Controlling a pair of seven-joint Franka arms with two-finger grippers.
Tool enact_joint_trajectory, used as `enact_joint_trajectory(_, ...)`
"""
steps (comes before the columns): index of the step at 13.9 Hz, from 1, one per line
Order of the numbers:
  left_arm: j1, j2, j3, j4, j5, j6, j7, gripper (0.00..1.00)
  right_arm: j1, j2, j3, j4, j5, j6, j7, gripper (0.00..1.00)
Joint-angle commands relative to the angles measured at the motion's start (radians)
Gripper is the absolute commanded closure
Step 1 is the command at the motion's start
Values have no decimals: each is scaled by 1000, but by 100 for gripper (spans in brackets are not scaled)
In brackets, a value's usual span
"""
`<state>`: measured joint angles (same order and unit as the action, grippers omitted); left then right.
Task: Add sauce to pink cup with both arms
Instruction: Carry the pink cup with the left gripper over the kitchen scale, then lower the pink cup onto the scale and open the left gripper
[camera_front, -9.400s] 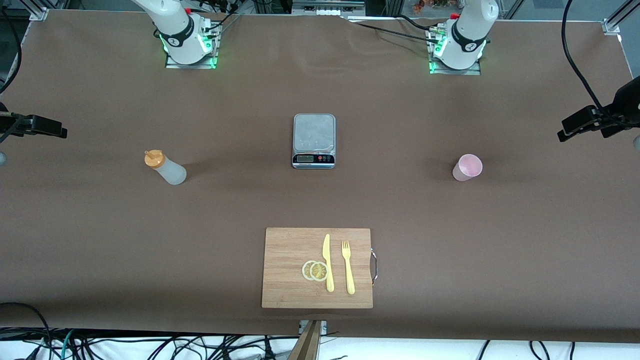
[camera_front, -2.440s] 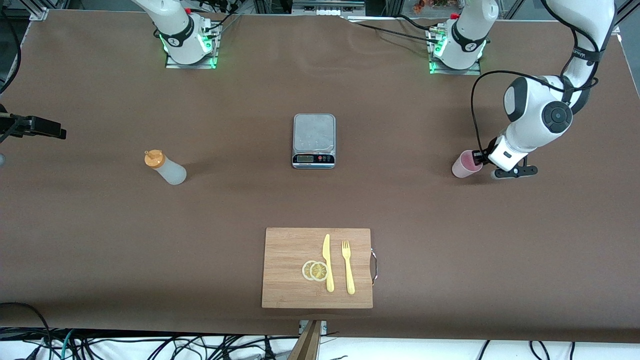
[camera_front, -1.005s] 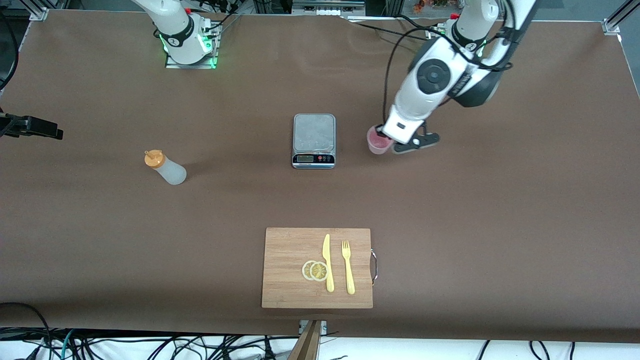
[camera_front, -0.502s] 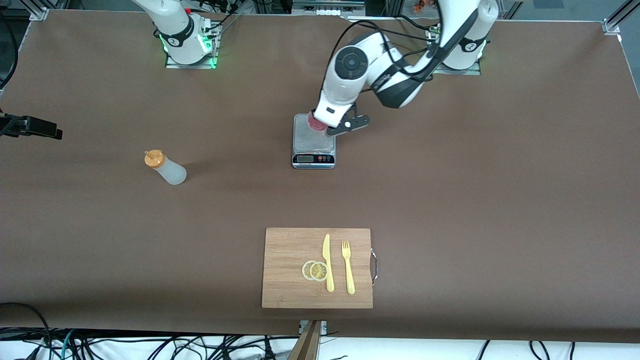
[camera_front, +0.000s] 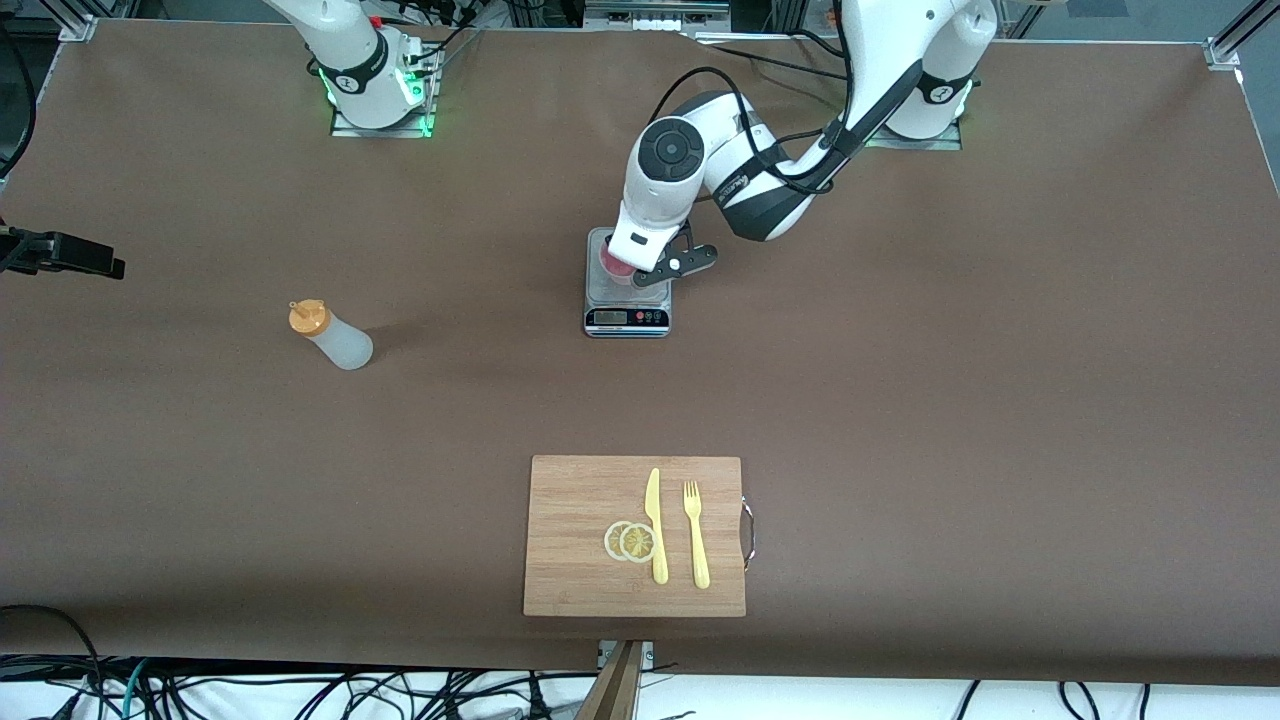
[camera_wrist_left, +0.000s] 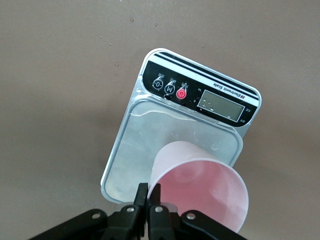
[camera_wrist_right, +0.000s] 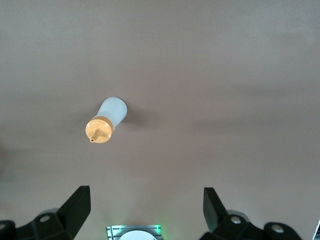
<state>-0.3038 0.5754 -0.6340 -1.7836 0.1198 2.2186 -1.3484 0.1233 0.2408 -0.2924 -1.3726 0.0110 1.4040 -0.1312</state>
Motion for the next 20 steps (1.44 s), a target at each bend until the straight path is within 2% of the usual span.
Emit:
enact_joint_trajectory(1, -12, 23, 10, 30, 40, 15, -23, 100, -4, 2, -2, 15, 0, 3, -16, 0)
enact_joint_trajectory(7, -37, 52, 10, 29, 125, 16, -77, 100, -4, 2, -1, 20, -2, 12, -15, 0)
enact_joint_trajectory(8, -40, 55, 11, 27, 126, 16, -78, 97, -4, 2, -1, 20, -2, 10, -16, 0)
enact_joint_trajectory(9, -40, 55, 10, 27, 126, 15, -78, 88, -2, 2, -1, 20, -2, 10, -16, 0)
enact_joint_trajectory(10, -40, 55, 10, 29, 126, 13, -78, 75, -2, 2, 1, 20, -2, 10, -15, 0)
enact_joint_trajectory(12, -34, 50, 10, 27, 126, 4, -77, 36, -2, 2, -1, 20, -2, 12, -15, 0)
enact_joint_trajectory(14, -32, 49, 10, 29, 126, 4, -75, 19, -4, 2, -2, 20, -2, 10, -15, 0)
enact_joint_trajectory(20, -20, 26, 7, 33, 118, -22, -75, 18, -1, 2, -1, 20, -3, 9, -13, 0)
